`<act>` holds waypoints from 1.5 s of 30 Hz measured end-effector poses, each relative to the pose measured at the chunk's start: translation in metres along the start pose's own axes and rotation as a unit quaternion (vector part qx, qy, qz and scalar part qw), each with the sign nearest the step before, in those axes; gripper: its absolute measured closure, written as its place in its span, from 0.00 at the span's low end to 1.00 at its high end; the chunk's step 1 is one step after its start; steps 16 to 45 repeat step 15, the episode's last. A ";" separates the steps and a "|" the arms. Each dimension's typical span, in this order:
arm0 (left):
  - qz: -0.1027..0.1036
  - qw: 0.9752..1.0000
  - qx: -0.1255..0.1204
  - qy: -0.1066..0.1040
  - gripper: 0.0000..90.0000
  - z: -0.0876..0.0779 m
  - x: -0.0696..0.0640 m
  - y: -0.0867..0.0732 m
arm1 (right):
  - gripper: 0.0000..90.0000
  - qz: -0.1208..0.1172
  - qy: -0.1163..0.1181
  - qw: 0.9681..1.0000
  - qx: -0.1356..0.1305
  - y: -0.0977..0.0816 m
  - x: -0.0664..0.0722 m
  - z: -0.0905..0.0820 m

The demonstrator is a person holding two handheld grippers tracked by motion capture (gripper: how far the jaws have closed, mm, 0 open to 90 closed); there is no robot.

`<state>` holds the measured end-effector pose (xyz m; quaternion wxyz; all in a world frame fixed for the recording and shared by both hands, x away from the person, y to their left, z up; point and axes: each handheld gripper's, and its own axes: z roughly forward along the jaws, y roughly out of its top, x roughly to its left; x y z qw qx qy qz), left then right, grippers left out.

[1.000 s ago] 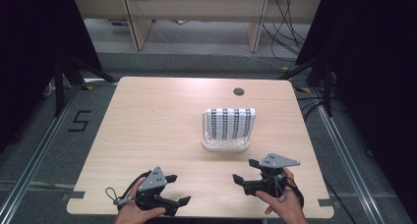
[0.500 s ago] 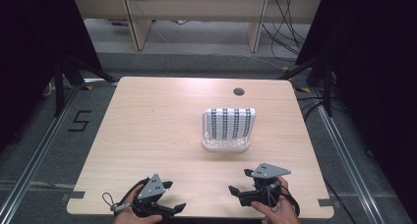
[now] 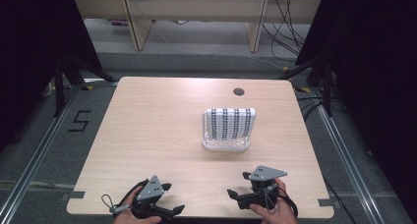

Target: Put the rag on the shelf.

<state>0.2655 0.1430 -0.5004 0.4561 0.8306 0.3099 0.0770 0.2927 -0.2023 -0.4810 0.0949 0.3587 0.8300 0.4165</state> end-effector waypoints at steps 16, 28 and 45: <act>0.000 1.000 0.008 0.001 0.19 0.002 0.002 -0.002 | 0.21 0.007 -0.003 1.000 0.001 -0.001 -0.004 0.000; 0.000 1.000 0.008 0.001 0.19 0.002 0.002 -0.002 | 0.21 0.007 -0.003 1.000 0.001 -0.001 -0.004 0.000; 0.000 1.000 0.008 0.001 0.19 0.002 0.002 -0.002 | 0.21 0.007 -0.003 1.000 0.001 -0.001 -0.004 0.000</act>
